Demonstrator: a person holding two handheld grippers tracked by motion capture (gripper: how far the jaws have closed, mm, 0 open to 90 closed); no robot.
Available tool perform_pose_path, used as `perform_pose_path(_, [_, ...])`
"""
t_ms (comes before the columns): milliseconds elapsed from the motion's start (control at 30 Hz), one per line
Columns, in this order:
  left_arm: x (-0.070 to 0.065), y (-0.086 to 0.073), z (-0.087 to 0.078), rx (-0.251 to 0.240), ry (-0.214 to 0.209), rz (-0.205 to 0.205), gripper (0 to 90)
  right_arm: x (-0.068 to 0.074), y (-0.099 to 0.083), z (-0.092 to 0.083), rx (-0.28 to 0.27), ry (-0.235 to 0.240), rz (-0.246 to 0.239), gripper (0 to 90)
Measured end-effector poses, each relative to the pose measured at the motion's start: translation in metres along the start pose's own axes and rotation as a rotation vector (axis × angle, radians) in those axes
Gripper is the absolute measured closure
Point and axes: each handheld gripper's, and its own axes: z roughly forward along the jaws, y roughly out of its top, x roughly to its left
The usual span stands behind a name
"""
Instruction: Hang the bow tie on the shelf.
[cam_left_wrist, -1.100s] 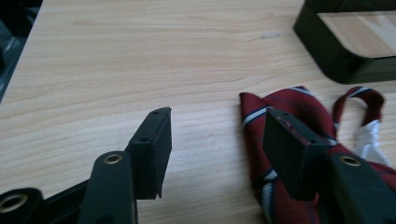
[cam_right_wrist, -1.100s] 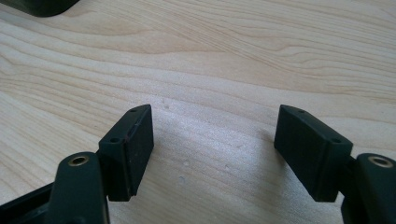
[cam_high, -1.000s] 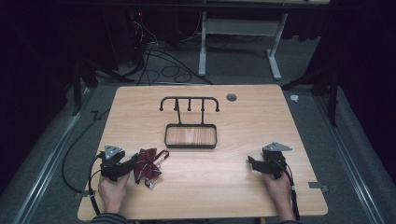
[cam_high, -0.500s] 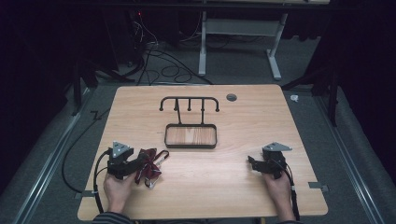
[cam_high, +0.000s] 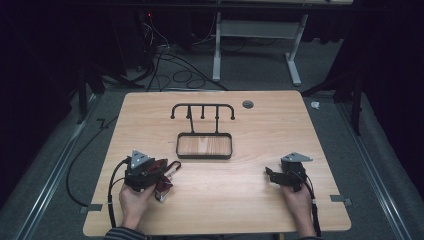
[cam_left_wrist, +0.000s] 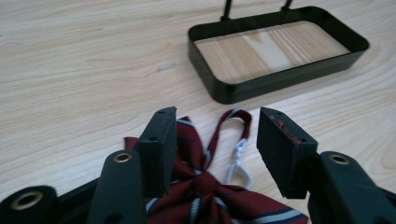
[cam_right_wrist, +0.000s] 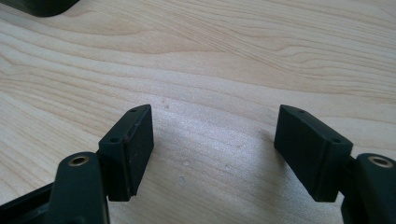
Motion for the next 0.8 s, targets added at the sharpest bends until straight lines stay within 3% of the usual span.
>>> perform_pose_path(200, [-0.016, 0.004, 0.003, 0.015, -0.037, 0.046, 48.8, 0.0, 0.0, 0.0, 0.0, 0.0, -0.003, 29.5])
perform_pose_path(800, [-0.034, 0.011, 0.021, 0.053, -0.09, 0.097, 53.1, 0.0, 0.0, 0.0, 0.0, 0.001, -0.002, 29.5])
